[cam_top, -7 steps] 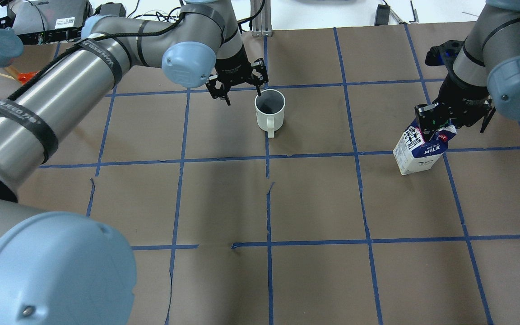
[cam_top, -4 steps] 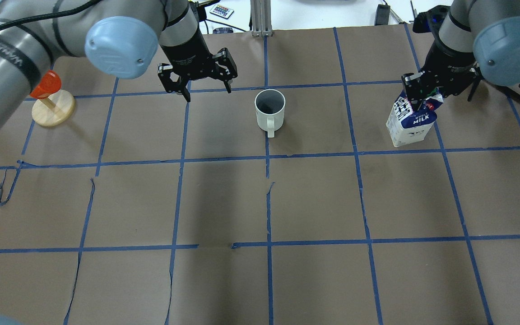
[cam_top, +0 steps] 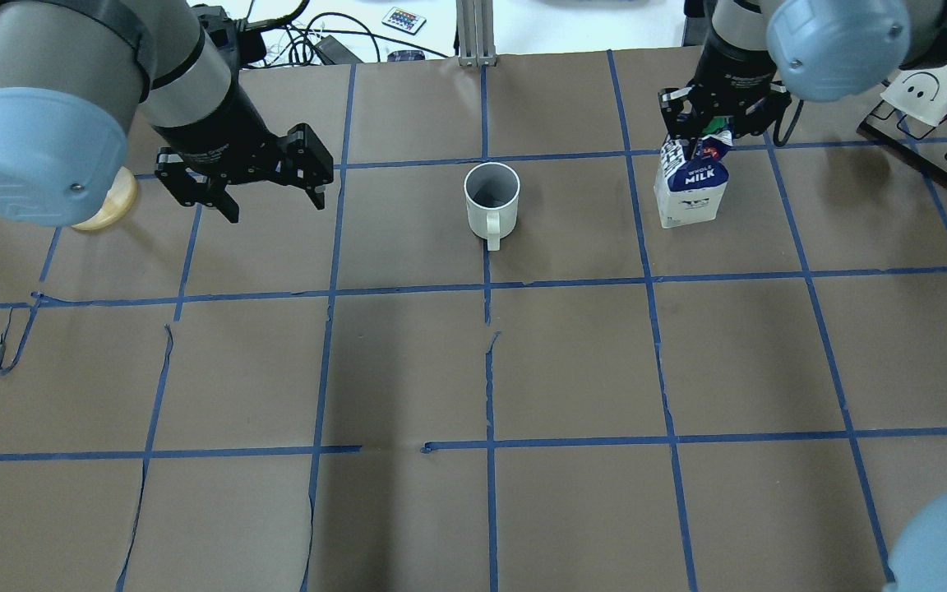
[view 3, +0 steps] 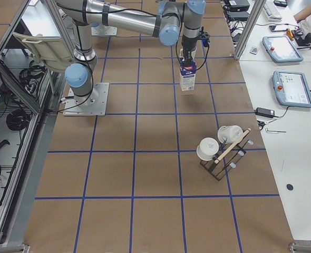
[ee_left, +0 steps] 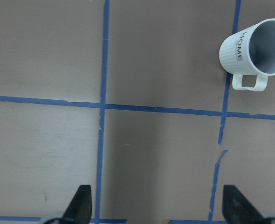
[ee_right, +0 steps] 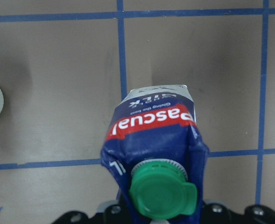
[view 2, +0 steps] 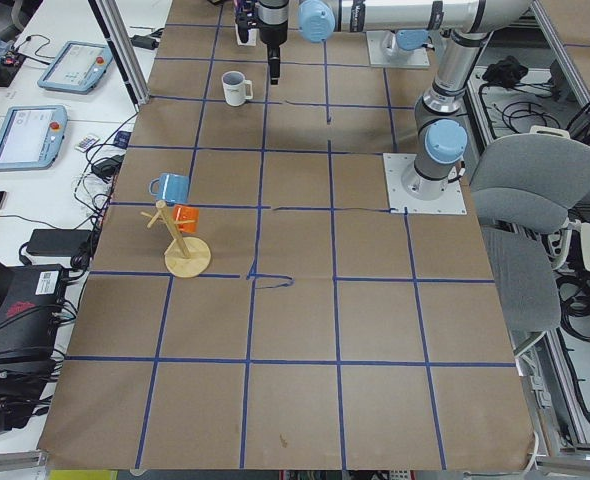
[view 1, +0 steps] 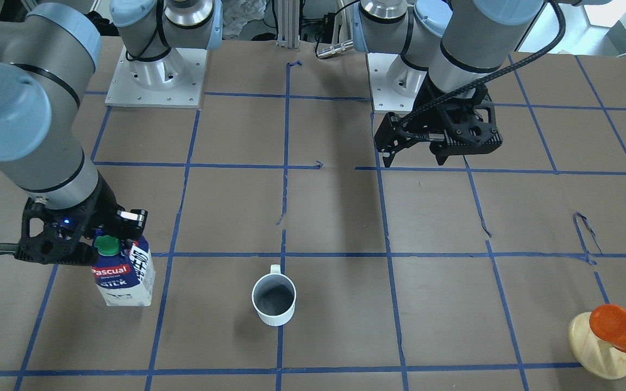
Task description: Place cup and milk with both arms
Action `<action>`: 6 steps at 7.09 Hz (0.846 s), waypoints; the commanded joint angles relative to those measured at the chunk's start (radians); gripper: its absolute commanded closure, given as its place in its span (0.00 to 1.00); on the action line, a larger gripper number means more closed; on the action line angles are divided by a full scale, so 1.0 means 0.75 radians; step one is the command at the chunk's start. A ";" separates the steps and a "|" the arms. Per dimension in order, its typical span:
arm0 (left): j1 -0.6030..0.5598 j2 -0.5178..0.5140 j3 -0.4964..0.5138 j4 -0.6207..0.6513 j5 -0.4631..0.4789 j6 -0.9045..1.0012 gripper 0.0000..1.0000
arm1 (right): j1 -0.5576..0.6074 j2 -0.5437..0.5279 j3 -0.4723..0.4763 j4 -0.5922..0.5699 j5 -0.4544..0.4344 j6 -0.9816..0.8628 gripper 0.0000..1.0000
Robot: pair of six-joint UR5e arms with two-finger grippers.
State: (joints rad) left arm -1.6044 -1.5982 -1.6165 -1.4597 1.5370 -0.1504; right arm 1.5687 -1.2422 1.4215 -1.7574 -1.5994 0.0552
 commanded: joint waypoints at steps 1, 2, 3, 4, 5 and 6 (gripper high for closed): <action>0.006 -0.033 0.105 -0.096 0.016 -0.024 0.00 | 0.066 0.122 -0.132 0.026 0.085 0.147 0.77; 0.006 -0.043 0.161 -0.135 0.012 -0.024 0.00 | 0.109 0.167 -0.177 0.024 0.124 0.212 0.77; 0.004 -0.051 0.165 -0.152 0.012 -0.022 0.00 | 0.140 0.224 -0.206 0.024 0.152 0.251 0.76; -0.002 -0.043 0.151 -0.152 0.012 -0.006 0.00 | 0.164 0.241 -0.212 0.024 0.157 0.252 0.76; -0.002 -0.033 0.147 -0.150 0.010 0.004 0.00 | 0.173 0.249 -0.212 0.022 0.185 0.284 0.76; 0.000 -0.033 0.135 -0.152 0.014 0.006 0.00 | 0.177 0.253 -0.214 0.022 0.189 0.286 0.76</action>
State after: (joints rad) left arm -1.6049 -1.6256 -1.5072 -1.5722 1.5460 -0.1508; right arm 1.6934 -1.0603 1.2641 -1.7406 -1.4684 0.2588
